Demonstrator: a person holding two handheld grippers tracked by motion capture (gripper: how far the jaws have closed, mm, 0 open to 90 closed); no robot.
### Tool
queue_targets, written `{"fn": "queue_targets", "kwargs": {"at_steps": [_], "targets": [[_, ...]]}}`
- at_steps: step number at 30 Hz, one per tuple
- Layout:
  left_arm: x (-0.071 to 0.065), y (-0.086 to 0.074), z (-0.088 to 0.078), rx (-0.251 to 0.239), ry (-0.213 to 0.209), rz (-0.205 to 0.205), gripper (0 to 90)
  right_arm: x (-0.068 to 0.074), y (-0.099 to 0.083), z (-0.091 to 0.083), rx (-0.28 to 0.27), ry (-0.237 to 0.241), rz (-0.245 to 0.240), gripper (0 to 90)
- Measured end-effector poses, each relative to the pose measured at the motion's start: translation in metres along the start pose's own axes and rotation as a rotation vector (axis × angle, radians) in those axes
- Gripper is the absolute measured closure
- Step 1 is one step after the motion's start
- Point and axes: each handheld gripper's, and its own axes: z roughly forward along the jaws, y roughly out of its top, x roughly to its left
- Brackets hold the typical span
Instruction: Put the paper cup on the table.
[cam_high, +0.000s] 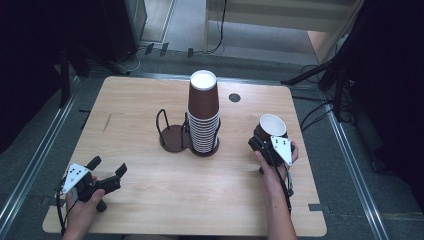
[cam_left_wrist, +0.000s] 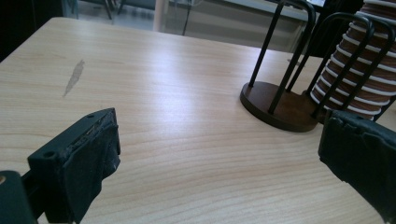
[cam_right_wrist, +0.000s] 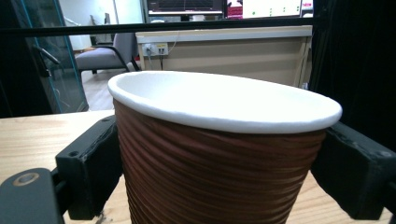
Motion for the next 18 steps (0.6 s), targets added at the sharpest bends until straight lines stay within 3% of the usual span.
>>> {"fn": "queue_targets", "kwargs": {"at_steps": [18], "targets": [[0.000,0.000,0.000,0.003,-0.003,0.004,0.0,0.003,-0.005,0.013,0.002,-0.007,0.011,9.0]]}}
